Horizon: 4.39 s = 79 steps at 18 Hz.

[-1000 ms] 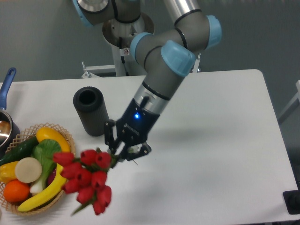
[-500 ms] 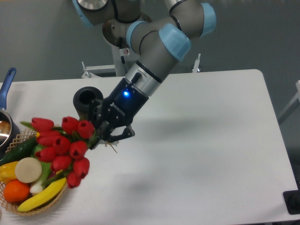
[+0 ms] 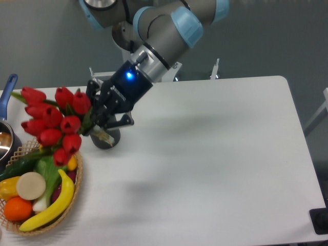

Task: Insert the flowers into the vase
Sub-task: 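Raise the tulips and position the stem ends above the vase opening, then lower the tulip stems down into the black vase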

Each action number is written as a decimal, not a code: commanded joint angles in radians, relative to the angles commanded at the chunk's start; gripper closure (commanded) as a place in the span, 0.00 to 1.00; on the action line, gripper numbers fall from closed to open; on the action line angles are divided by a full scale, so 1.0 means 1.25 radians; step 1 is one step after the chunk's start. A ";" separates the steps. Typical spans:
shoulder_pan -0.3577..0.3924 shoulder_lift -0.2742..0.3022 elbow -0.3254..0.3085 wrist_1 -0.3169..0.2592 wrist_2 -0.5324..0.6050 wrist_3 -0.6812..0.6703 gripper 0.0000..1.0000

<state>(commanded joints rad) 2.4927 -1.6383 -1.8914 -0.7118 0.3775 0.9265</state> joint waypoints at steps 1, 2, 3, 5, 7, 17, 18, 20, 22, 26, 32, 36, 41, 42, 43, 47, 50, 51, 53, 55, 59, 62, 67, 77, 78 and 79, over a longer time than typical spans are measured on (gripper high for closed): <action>0.000 0.000 -0.001 0.000 -0.006 0.002 0.81; 0.000 0.000 -0.002 0.000 -0.009 0.009 0.81; 0.000 0.000 -0.001 0.000 -0.009 0.018 0.81; -0.004 0.000 -0.001 0.000 -0.009 0.025 0.81; -0.004 0.002 -0.002 0.000 -0.009 0.025 0.81; -0.009 0.050 -0.066 0.000 -0.104 0.026 0.81; -0.006 0.067 -0.087 0.000 -0.106 0.032 0.81; -0.002 0.097 -0.119 0.000 -0.118 0.047 0.81; 0.001 0.112 -0.130 -0.001 -0.126 0.047 0.80; 0.009 0.136 -0.153 -0.001 -0.129 0.047 0.80; 0.048 0.190 -0.212 -0.001 -0.156 0.054 0.79; 0.066 0.217 -0.254 -0.001 -0.177 0.082 0.78; 0.091 0.242 -0.290 -0.001 -0.200 0.110 0.77; 0.099 0.250 -0.298 -0.002 -0.205 0.110 0.77; 0.105 0.258 -0.306 -0.001 -0.207 0.110 0.77; 0.124 0.269 -0.314 -0.001 -0.207 0.112 0.77; 0.139 0.270 -0.317 -0.002 -0.207 0.120 0.77; 0.140 0.270 -0.320 -0.002 -0.207 0.122 0.77; 0.141 0.274 -0.326 -0.002 -0.207 0.123 0.77; 0.147 0.277 -0.337 -0.002 -0.207 0.123 0.77; 0.151 0.282 -0.360 -0.002 -0.207 0.141 0.76; 0.152 0.285 -0.369 -0.004 -0.207 0.156 0.76; 0.158 0.276 -0.391 -0.006 -0.207 0.200 0.76; 0.155 0.246 -0.411 -0.007 -0.206 0.244 0.71; 0.153 0.239 -0.414 -0.009 -0.206 0.256 0.69; 0.153 0.234 -0.417 -0.009 -0.206 0.265 0.69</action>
<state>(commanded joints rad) 2.6845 -1.3452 -2.4129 -0.7225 0.1197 1.2578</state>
